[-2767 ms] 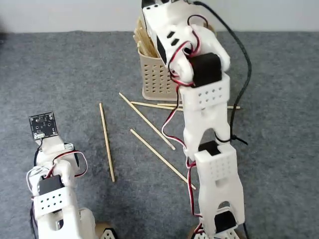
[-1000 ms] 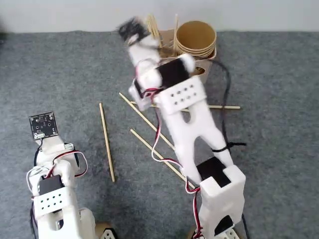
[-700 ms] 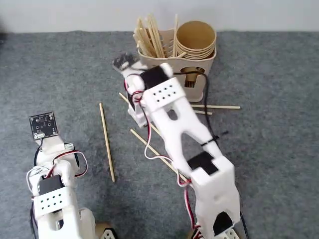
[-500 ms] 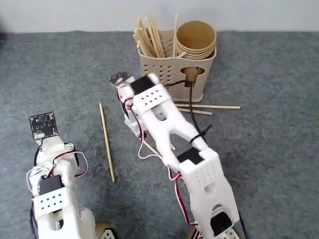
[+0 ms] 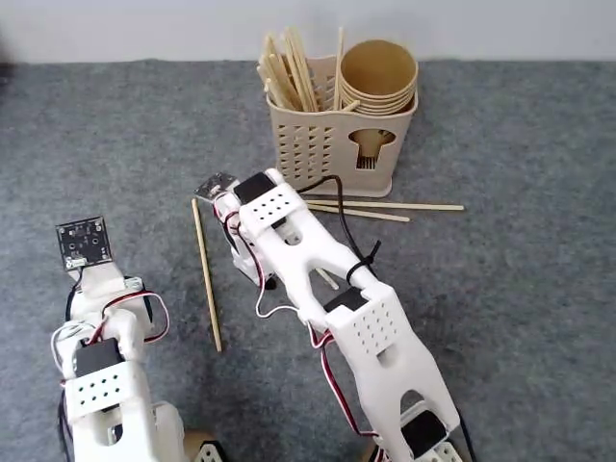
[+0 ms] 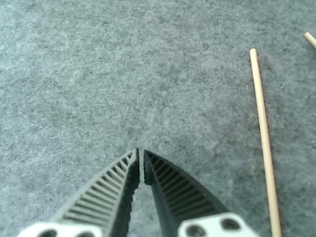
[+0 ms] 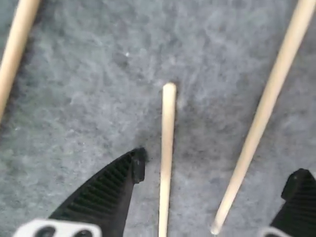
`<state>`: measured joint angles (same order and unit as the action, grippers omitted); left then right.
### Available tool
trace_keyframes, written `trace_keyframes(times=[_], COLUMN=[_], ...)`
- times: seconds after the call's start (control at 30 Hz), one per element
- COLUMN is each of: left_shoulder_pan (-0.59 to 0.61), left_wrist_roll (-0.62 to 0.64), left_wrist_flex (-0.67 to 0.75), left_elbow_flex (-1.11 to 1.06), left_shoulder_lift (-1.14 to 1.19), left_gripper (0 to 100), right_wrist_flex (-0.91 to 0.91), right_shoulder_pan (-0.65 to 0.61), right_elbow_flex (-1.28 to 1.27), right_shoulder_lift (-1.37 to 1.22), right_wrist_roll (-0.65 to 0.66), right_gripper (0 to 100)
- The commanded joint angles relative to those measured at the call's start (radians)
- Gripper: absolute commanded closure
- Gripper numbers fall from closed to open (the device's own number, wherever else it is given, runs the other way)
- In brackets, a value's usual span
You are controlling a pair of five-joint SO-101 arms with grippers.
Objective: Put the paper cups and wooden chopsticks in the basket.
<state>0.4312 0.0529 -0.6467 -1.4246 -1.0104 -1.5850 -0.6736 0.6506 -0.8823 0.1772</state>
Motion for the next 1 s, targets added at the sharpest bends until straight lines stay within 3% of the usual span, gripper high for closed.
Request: trace_keyframes(times=[0.0, 0.27, 0.33, 0.67, 0.97], left_shoulder_pan=[0.003, 0.003, 0.003, 0.003, 0.003], left_wrist_roll=[-0.014, -0.014, -0.014, -0.014, -0.014], left_wrist_flex=[0.021, 0.021, 0.021, 0.021, 0.023], left_elbow_flex=[0.004, 0.004, 0.004, 0.004, -0.002], left_shoulder_lift=[-0.018, -0.018, -0.018, -0.018, -0.018], left_gripper=[98, 98, 98, 98, 98], right_wrist_flex=[0.042, 0.061, 0.059, 0.025, -0.038], right_shoulder_pan=[0.019, 0.030, 0.031, 0.045, 0.058], right_elbow_flex=[0.006, 0.008, 0.008, 0.008, 0.008], right_shoulder_lift=[-0.028, -0.054, -0.054, -0.045, 0.114], right_wrist_roll=[0.008, 0.009, 0.009, 0.009, 0.009], right_gripper=[58.6, 94.4, 99.5, 99.1, 99.1])
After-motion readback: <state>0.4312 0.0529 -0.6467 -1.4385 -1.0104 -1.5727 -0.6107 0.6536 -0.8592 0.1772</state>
